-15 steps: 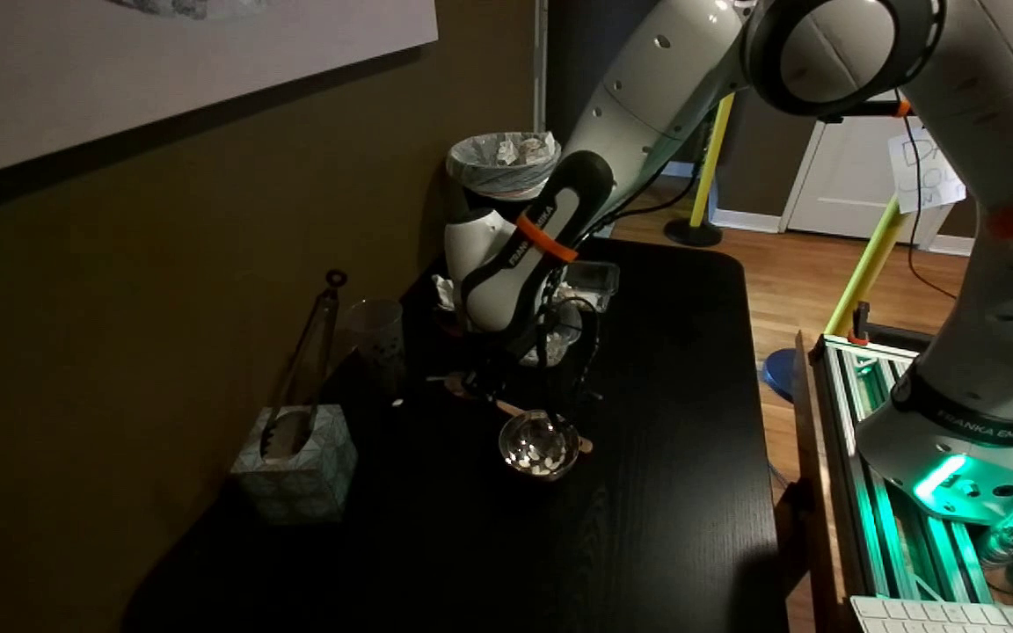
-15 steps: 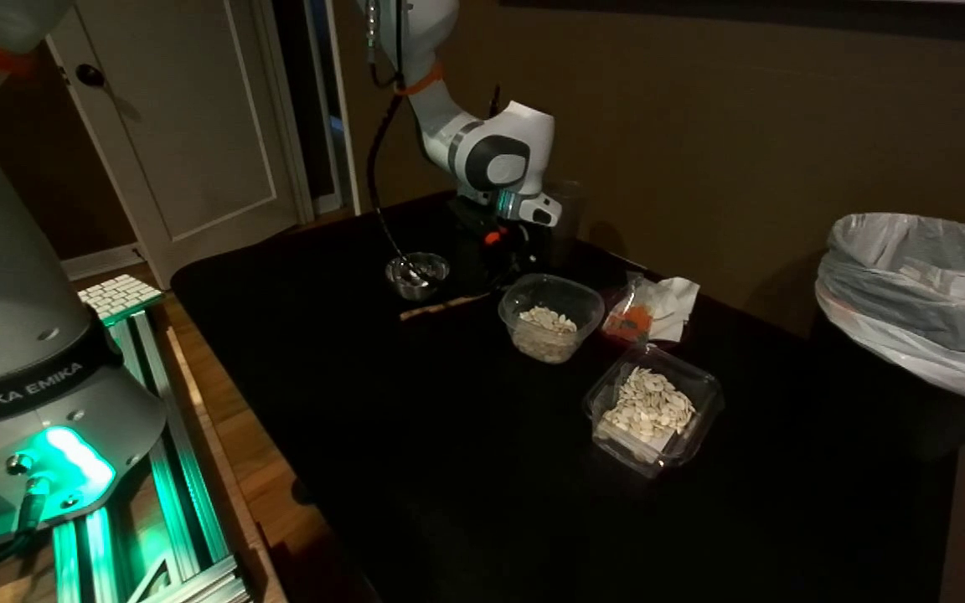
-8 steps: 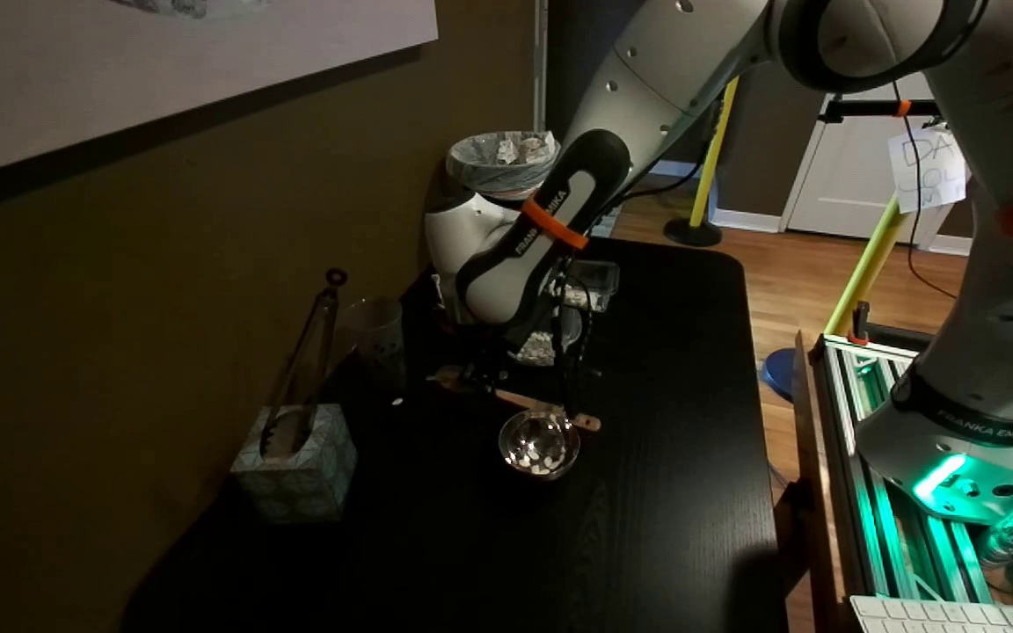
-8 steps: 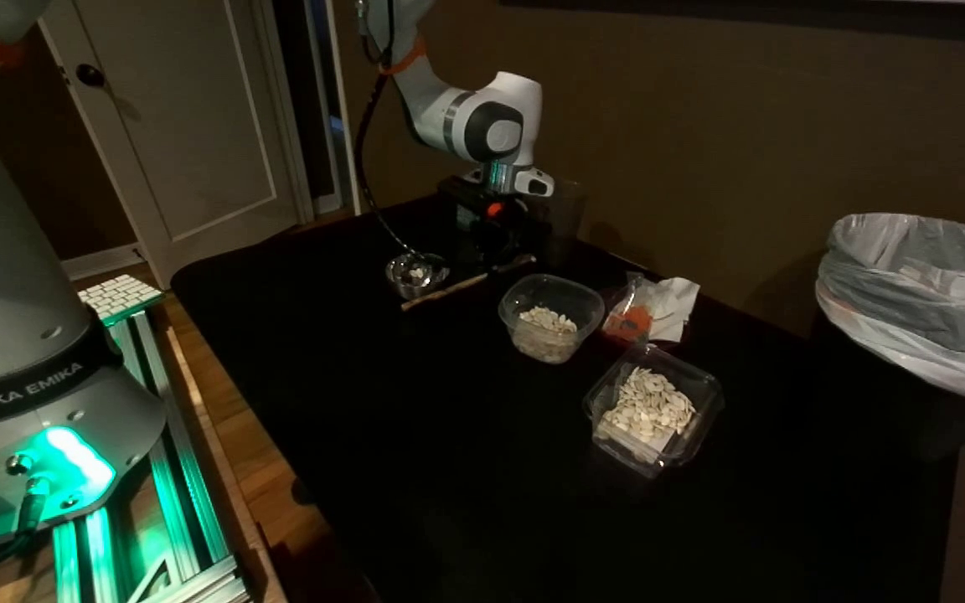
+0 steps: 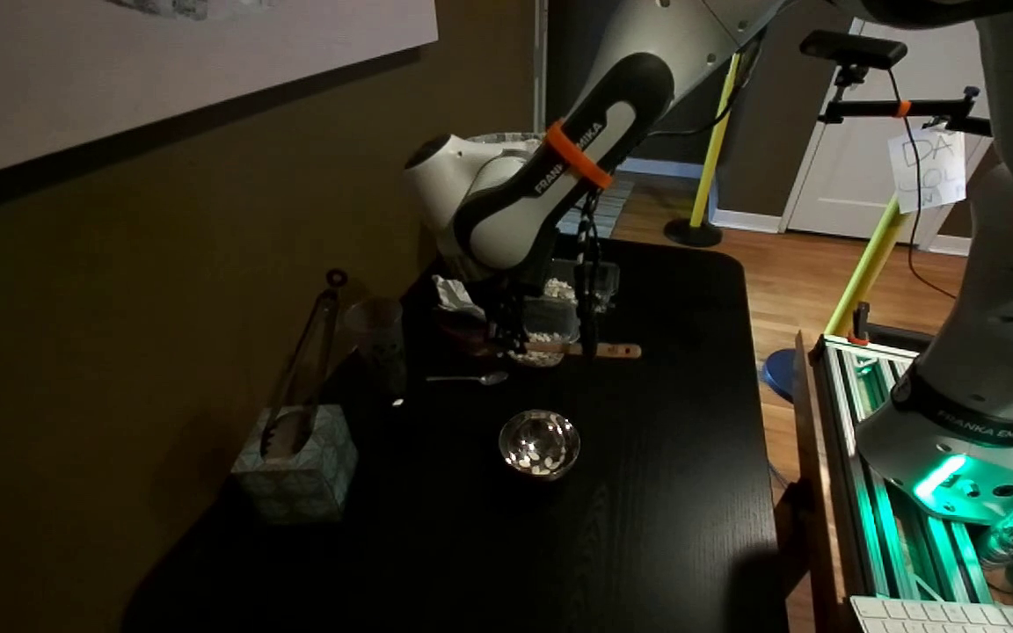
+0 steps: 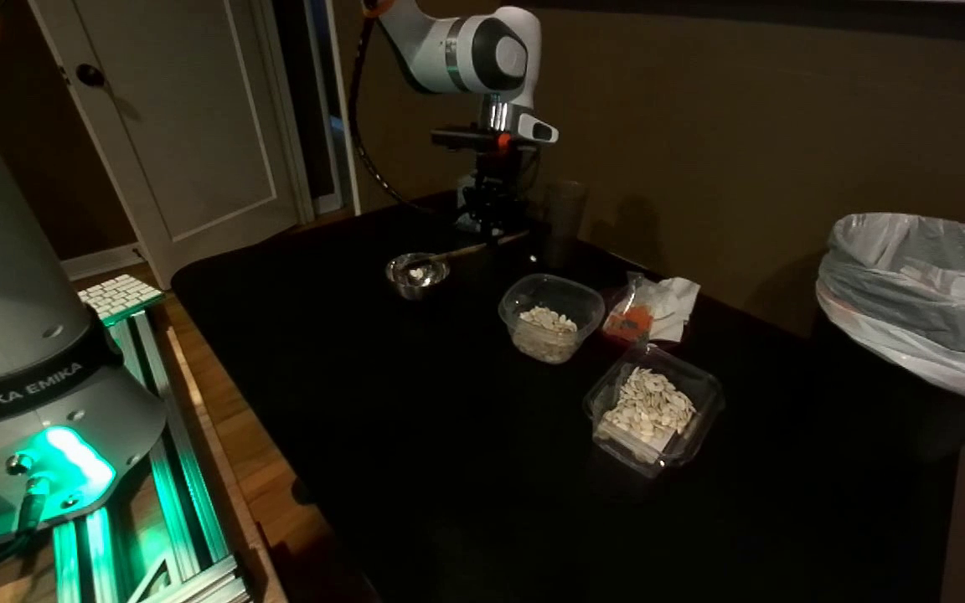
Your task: Put the wooden spoon on top of the clear container on the left.
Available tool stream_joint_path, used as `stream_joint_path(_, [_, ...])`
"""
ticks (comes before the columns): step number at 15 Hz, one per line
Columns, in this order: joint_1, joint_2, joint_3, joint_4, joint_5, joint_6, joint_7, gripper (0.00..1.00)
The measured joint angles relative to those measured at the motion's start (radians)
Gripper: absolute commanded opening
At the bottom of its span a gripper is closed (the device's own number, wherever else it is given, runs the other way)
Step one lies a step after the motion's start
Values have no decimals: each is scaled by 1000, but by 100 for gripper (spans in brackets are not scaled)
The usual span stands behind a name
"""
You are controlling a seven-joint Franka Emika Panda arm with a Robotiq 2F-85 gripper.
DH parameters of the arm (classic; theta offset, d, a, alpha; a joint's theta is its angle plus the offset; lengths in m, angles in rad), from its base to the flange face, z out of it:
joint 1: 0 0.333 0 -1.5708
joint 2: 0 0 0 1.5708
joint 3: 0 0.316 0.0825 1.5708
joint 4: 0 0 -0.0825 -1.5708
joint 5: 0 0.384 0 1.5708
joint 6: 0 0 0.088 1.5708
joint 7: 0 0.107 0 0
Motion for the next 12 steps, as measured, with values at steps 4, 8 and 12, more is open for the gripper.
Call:
stream_joint_path(4, [-13,-30,2,0,0,-11,-1,4])
stream_joint_path(8, [-29,-27,-3,5,1,-11,4,4])
stream_joint_path(12, [-99,-27,-35,8,-5,-11,-49,4])
